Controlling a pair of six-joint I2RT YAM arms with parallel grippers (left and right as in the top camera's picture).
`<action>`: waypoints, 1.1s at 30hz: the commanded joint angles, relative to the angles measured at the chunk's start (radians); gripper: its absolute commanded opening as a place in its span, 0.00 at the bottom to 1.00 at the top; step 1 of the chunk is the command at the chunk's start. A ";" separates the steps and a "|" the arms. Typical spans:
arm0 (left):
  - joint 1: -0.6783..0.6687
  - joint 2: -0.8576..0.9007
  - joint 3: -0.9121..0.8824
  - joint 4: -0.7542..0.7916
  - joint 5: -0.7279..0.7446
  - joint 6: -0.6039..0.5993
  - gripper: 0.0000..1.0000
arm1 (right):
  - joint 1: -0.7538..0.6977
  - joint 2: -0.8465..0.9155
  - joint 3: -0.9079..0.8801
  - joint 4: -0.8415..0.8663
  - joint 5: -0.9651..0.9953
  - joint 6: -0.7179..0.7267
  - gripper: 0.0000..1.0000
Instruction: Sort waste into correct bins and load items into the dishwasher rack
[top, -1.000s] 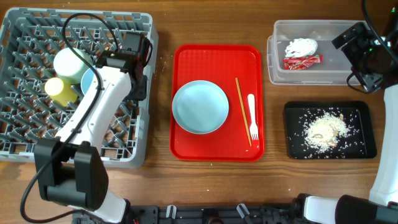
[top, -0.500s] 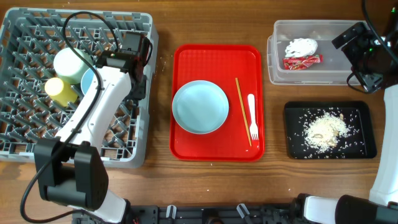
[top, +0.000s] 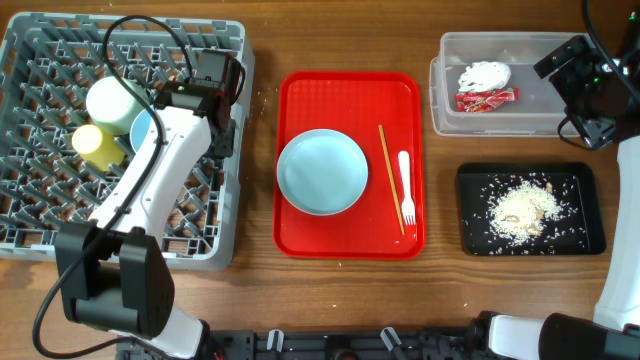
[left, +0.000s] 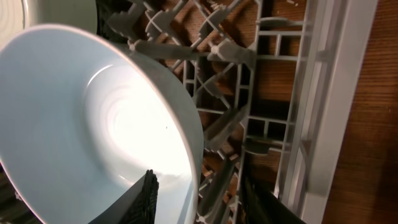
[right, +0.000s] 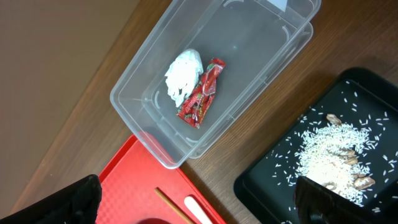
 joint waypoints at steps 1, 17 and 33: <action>0.002 0.010 -0.012 0.015 -0.018 0.068 0.41 | 0.000 0.006 -0.002 0.000 0.002 -0.011 1.00; 0.082 0.014 -0.012 0.059 0.035 0.068 0.36 | 0.000 0.006 -0.002 0.000 0.002 -0.011 1.00; 0.093 0.015 -0.012 0.035 0.014 0.068 0.21 | 0.000 0.006 -0.002 0.000 0.002 -0.011 1.00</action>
